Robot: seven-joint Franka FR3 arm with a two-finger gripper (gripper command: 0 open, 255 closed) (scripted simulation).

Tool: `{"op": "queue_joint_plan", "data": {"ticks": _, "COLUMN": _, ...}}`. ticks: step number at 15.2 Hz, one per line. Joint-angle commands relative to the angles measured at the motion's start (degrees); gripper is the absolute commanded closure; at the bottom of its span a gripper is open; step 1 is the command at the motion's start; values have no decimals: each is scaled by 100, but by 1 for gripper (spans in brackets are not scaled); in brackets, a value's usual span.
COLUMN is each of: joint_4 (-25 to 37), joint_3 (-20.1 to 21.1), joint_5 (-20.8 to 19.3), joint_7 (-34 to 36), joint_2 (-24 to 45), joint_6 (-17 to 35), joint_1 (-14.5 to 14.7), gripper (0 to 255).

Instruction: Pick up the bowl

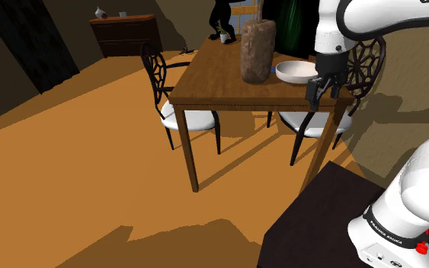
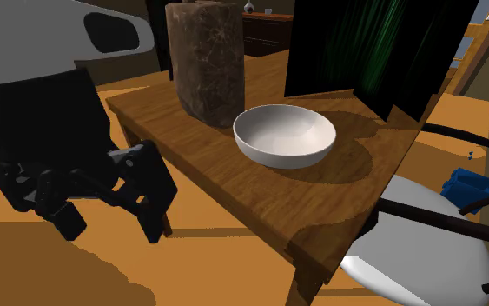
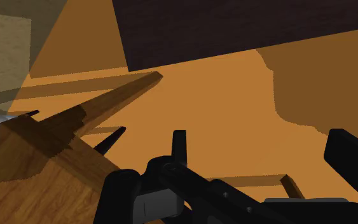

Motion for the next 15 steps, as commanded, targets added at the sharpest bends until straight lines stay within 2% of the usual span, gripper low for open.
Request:
{"op": "queue_joint_plan", "data": {"ticks": 1, "joint_4": 0, "joint_3": 0, "joint_5": 0, "joint_7": 0, "joint_2": 0, "joint_6": 0, "joint_1": 0, "gripper": 0}}
{"op": "queue_joint_plan", "data": {"ticks": 8, "joint_4": 1133, "joint_3": -339, "joint_5": -342, "joint_7": -418, "joint_2": 1503, "joint_6": 438, "joint_1": -133, "gripper": 0}}
{"op": "queue_joint_plan", "data": {"ticks": 15, "joint_4": 2567, "joint_3": -609, "joint_5": -483, "joint_7": -845, "joint_2": 2991, "joint_6": 583, "joint_1": -230, "gripper": 0}}
